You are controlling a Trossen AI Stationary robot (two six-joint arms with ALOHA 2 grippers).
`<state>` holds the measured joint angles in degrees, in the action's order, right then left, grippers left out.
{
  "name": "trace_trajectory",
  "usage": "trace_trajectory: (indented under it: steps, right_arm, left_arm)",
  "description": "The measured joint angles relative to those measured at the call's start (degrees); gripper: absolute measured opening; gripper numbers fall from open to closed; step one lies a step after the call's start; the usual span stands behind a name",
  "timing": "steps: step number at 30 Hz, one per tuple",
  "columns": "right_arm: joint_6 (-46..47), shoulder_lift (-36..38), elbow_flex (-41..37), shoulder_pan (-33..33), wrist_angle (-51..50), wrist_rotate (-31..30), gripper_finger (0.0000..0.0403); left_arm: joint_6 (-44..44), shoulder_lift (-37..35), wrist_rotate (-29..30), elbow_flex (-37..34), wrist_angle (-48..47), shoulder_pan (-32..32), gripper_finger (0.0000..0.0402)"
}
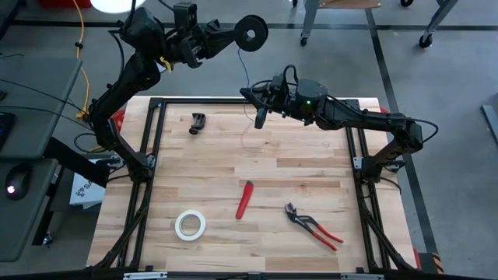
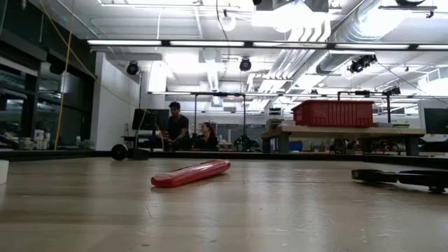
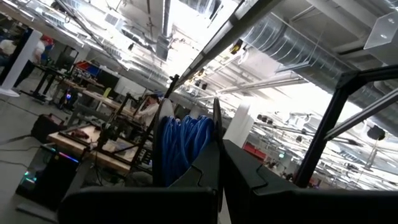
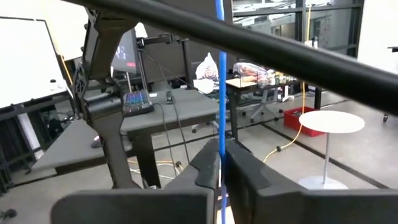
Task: Coil cords
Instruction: Coil the blue wire cable onto the black spool
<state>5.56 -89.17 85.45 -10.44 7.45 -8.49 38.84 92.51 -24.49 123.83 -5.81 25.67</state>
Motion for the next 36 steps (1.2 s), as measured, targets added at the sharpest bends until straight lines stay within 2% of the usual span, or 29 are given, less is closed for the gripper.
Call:
trace_trajectory:
  steps: [6,14,24,27,31,36]
  right_arm:
    - [0.1,0.5,0.0,0.0,-2.0,0.0,0.0002]
    - [0.0,7.7,0.0,0.2,-11.1,3.6,0.0001]
    - [-1.0,13.4,0.0,0.4,-14.7,4.8,0.0000]
    - [-1.9,14.5,0.0,0.2,-15.6,4.3,0.0000]
    - [-1.7,15.3,0.0,-0.2,-15.4,4.2,0.0000]
    - [-1.6,15.1,0.0,-1.3,-15.1,5.6,0.0000]
  left_arm:
    - [-1.2,-0.4,-0.5,0.0,-1.2,1.1,0.0000]
    - [-6.4,-4.0,1.0,0.0,-22.3,8.2,0.0000]
    - [-6.0,-4.7,-0.5,0.0,-28.8,10.5,0.0000]
    - [-5.3,-4.7,-1.2,0.0,-33.3,10.3,0.0000]
    - [-3.1,-4.1,-4.8,0.0,-38.4,9.7,0.0000]
    - [1.7,-1.7,-14.0,0.0,-39.4,7.0,0.0000]
